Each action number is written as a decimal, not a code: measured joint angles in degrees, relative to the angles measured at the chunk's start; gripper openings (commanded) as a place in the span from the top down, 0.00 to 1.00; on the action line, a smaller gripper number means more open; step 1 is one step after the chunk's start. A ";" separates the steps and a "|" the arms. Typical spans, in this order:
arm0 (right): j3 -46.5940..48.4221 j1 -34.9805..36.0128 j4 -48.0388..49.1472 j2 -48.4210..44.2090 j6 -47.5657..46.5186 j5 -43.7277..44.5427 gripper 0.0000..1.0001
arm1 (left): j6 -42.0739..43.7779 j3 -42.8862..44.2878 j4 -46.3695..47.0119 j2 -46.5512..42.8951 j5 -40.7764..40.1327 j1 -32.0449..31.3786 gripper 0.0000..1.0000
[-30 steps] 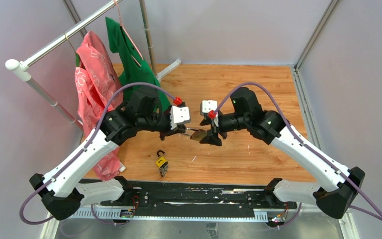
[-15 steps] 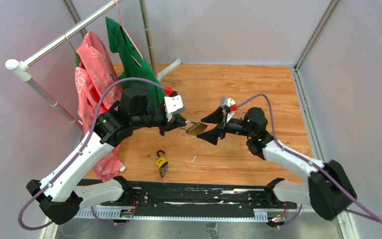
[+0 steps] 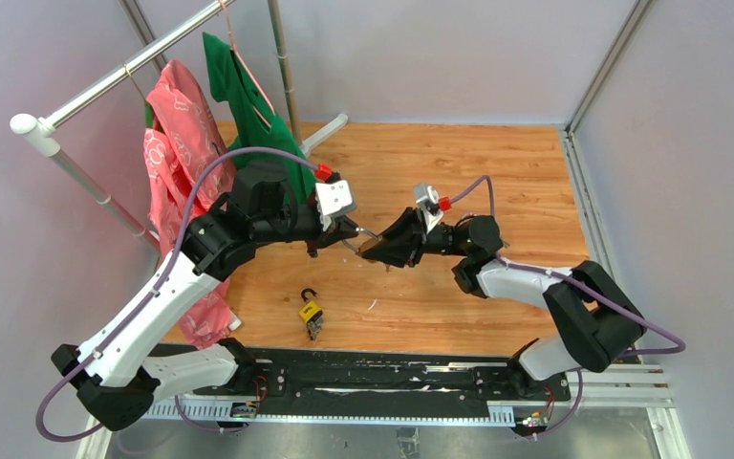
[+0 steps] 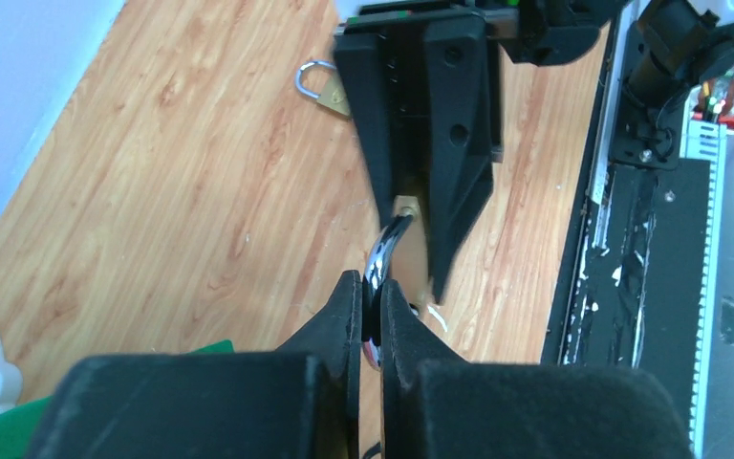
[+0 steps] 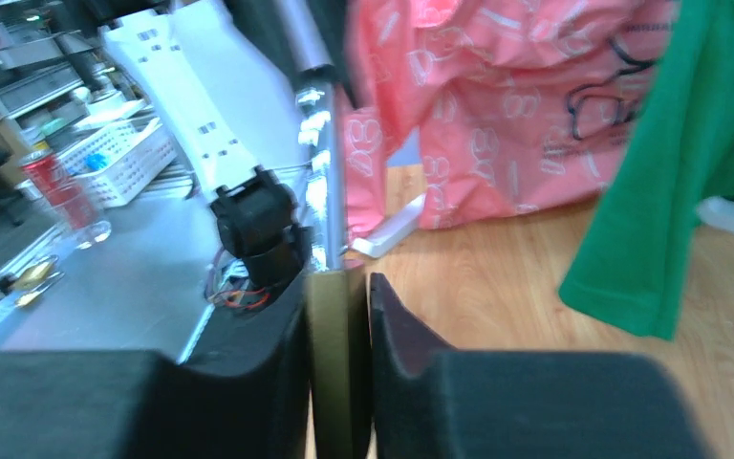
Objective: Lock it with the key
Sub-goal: Pick up the lock from the center of the board.
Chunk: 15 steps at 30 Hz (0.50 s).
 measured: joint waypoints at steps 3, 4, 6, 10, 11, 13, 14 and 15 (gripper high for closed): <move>0.48 0.55 -0.61 -0.59 -0.46 -2.56 1.00 | -0.24 0.00 1.05 -0.02 -0.94 0.81 1.00; 0.57 0.55 -1.07 -0.74 -0.87 -2.89 1.00 | -0.31 0.00 1.09 -0.02 -1.05 0.90 1.00; 0.96 0.50 -4.74 -2.14 -3.02 -3.43 1.00 | -0.42 0.00 1.03 -0.02 -0.81 0.96 1.00; 5.92 0.50 -28.89 -8.96 -15.50 -3.74 1.00 | 2.10 -0.04 -0.59 0.02 0.31 1.49 0.46; 8.50 0.63 -37.99 -10.80 -20.57 -3.30 1.00 | 3.37 -0.04 -1.46 0.11 0.83 1.49 0.43; 15.78 1.38 -57.57 -13.57 -31.74 -0.57 1.00 | 5.77 -0.11 -3.80 0.28 1.70 1.49 0.38; 19.43 1.86 -66.14 -14.51 -36.81 1.05 1.00 | 6.95 -0.13 -4.55 0.37 1.97 1.49 0.38; 22.05 2.34 -72.06 -15.06 -40.81 2.43 1.00 | 7.93 -0.15 -5.31 0.37 2.08 1.49 0.38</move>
